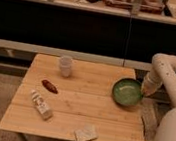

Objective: Drag the ceramic bowl in a circle

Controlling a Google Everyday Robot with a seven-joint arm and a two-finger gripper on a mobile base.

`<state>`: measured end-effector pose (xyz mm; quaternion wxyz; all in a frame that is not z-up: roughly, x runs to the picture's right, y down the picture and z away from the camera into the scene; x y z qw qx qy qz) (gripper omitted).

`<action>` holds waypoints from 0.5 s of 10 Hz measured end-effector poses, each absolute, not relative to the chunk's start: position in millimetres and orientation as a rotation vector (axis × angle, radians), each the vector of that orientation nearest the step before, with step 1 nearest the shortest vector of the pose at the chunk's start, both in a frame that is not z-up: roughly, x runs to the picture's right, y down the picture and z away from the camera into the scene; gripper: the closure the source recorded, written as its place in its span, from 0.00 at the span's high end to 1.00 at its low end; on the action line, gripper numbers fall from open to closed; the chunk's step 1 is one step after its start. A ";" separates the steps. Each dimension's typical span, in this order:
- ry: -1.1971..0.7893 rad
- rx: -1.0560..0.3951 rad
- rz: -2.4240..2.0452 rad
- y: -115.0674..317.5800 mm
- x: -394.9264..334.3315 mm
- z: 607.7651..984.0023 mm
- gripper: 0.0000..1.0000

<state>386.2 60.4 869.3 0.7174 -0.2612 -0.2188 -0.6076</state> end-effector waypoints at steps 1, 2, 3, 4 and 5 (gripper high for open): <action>-0.482 -0.575 -1.356 62.0 384.2 868.5 0.20; -0.475 -0.578 -1.370 63.6 376.9 868.5 0.20; -0.478 -0.570 -1.388 64.9 358.1 868.6 0.20; -0.484 -0.566 -1.402 67.9 343.6 868.7 0.20; -0.485 -0.559 -1.428 69.5 323.9 868.0 0.20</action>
